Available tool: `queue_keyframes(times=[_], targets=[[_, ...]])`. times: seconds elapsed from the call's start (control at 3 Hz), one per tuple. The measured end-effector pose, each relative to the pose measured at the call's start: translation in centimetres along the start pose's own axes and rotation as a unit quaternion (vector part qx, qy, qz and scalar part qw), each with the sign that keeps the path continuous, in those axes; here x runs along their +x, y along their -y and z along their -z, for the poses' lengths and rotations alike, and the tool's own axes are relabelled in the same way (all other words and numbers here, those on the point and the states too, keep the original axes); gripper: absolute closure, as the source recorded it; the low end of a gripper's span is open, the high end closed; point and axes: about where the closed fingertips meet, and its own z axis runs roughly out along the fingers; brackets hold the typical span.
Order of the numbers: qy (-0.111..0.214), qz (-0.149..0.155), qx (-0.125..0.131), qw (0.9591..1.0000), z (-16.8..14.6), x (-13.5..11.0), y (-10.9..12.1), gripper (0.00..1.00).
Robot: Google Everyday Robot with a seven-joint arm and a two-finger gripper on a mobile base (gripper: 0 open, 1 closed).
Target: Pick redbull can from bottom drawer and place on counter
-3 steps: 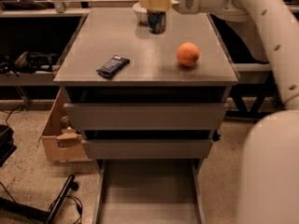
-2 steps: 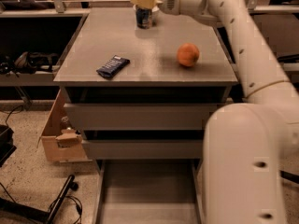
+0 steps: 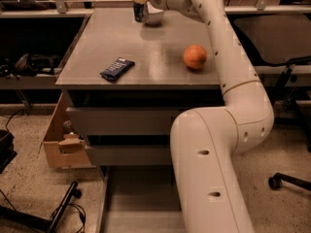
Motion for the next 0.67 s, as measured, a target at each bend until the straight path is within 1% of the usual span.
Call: queue_keyframes(times=[0.33, 0.67], targets=[[-0.018, -0.002, 0.021, 0.9996, -1.8, 1.8, 0.9, 1.00], [-0.017, -0.024, 0.021, 0.9994, -3.9, 4.3, 1.0, 1.00]])
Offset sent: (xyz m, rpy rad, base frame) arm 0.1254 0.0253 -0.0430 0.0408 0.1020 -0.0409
